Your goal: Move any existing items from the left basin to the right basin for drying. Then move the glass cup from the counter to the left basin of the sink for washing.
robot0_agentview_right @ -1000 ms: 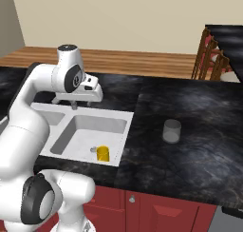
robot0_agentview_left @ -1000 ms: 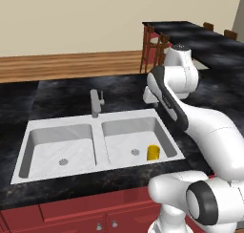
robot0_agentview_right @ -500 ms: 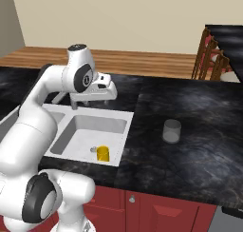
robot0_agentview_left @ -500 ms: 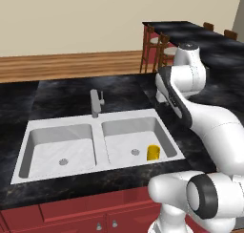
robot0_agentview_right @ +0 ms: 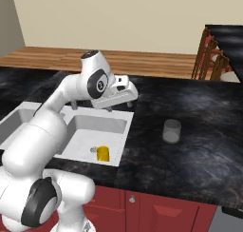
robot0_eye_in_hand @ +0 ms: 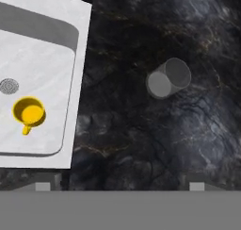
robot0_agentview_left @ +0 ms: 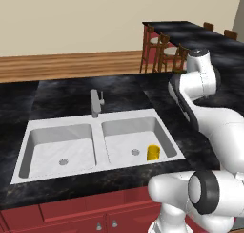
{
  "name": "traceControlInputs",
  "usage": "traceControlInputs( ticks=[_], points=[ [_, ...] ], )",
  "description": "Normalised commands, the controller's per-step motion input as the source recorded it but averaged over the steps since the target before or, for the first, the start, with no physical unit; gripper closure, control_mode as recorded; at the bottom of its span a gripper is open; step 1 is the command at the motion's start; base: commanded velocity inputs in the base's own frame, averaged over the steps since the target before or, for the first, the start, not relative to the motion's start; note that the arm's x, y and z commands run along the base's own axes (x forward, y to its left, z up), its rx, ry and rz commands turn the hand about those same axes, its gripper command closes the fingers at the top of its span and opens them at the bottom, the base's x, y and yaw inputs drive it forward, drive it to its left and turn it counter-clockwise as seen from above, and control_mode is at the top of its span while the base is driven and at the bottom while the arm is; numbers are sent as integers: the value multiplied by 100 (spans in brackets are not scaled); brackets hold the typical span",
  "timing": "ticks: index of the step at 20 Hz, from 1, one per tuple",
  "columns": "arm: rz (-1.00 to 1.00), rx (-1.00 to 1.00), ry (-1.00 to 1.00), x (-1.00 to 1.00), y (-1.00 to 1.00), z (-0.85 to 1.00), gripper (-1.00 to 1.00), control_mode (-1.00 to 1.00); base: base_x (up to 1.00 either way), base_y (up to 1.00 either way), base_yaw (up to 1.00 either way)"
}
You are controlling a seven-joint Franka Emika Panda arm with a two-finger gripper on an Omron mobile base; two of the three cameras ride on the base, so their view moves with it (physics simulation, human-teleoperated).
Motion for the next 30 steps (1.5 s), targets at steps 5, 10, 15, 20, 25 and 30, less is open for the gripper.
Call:
traceControlInputs(
  ticks=[5,10,15,20,25,30],
  points=[
    [0,-1,0,10,-70,-9,-100,-100,0,0,0],
    [0,0,0,32,-39,-23,-100,-100,0,0,0],
    [0,1,0,25,-42,-37,-100,-100,0,0,0],
    [0,0,0,32,-36,-41,-100,-100,0,0,0],
    [0,1,0,34,-30,-31,-100,-100,0,0,0],
    [0,0,0,31,-26,-20,-100,-100,0,0,0]
  ],
)
